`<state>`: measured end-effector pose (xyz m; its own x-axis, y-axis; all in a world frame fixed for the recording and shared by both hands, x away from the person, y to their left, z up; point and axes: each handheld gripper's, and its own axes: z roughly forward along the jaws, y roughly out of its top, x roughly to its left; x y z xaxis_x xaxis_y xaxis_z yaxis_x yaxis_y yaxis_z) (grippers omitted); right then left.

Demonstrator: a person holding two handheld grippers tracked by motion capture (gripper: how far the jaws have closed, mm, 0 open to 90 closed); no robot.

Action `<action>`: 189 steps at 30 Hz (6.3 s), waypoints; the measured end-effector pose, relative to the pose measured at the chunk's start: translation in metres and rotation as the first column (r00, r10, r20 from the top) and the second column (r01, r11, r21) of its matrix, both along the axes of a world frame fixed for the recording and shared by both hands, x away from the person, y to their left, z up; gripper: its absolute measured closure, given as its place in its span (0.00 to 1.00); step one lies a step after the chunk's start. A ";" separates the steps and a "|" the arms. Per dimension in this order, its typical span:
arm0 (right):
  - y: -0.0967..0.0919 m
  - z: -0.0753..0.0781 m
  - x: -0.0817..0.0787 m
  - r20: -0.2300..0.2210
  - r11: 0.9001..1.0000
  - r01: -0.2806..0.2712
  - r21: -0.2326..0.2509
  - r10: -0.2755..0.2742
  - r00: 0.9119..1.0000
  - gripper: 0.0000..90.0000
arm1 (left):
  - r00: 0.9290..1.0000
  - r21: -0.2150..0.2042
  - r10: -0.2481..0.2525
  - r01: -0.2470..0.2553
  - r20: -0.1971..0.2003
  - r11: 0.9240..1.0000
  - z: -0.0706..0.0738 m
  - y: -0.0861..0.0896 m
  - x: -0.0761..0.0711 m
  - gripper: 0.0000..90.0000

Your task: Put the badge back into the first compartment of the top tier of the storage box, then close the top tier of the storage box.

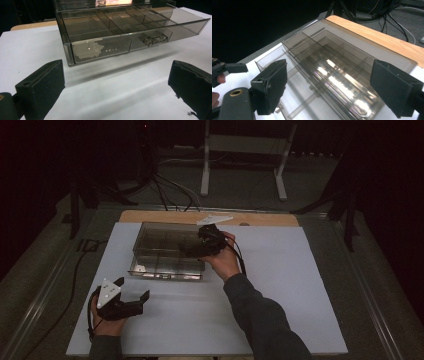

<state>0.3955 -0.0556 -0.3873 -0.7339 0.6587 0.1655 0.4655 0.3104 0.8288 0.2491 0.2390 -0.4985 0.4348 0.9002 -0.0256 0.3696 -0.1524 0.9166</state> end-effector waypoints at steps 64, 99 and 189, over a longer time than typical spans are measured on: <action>-0.185 -0.041 -0.083 0.120 0.985 0.172 0.005 -0.172 0.978 0.00 | 1.000 -0.003 0.012 -0.012 -0.007 1.000 -0.002 -0.002 0.004 0.02; -0.247 -0.092 -0.137 0.185 0.952 0.296 0.075 -0.305 0.934 0.00 | 1.000 -0.035 0.025 -0.025 0.006 0.999 0.007 0.001 0.000 0.02; -0.249 -0.099 -0.143 0.204 0.944 0.315 0.100 -0.330 0.922 0.00 | 0.996 0.101 -0.003 0.012 -0.093 0.995 0.013 -0.053 0.027 1.00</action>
<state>0.2525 -0.3047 -0.4864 -0.5061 0.8590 0.0773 0.3402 0.1165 0.9331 0.2764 0.1860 -0.4853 0.4416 0.8969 0.0247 0.4507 -0.2455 0.8582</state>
